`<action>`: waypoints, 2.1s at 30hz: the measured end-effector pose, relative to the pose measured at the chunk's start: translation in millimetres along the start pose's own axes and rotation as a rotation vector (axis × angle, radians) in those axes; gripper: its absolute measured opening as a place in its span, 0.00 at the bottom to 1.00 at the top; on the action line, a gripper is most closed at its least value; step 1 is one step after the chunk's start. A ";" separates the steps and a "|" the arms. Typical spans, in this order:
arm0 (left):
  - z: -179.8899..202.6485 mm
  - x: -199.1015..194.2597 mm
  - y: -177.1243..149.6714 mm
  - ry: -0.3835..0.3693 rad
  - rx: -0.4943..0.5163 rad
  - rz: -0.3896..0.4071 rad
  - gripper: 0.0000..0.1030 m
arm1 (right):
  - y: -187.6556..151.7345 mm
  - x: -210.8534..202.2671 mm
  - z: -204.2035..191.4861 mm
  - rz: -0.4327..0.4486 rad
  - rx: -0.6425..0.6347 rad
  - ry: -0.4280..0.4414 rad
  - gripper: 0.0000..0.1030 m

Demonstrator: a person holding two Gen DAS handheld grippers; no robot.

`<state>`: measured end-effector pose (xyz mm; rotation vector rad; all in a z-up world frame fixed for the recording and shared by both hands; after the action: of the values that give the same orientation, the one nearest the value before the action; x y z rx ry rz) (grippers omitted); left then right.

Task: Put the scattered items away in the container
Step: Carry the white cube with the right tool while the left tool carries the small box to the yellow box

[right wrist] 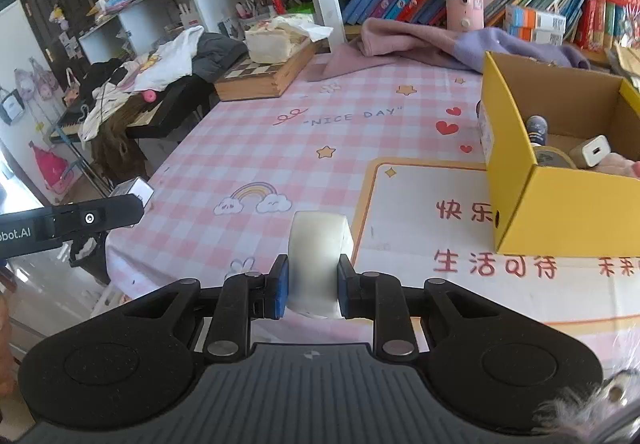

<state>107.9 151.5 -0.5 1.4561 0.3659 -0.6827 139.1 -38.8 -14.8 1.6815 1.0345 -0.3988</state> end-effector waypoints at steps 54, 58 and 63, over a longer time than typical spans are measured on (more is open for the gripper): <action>168.2 -13.5 -59.4 -0.428 0.213 -0.120 0.50 | -123.1 -149.4 113.5 0.095 0.331 -0.290 0.20; 179.4 -12.2 -57.6 -0.450 0.228 -0.117 0.50 | -125.4 -158.1 124.9 0.109 0.358 -0.309 0.20; 195.0 -12.4 -55.7 -0.480 0.264 -0.110 0.50 | -127.6 -165.6 135.5 0.119 0.388 -0.323 0.20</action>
<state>30.0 -35.5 -15.6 1.4680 -0.0203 -1.1728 -25.0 -225.8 -27.1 1.9286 0.6412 -0.8029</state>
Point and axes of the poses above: each gripper's, at about its wrist camera, not at the fingertips, and x roughly the way its jaws point, z to its right, y to its top, the point moved 7 cm from there along x, roughly the way its jaws point, and after that the axes turned 13 degrees about x, right-handed, at the moved point
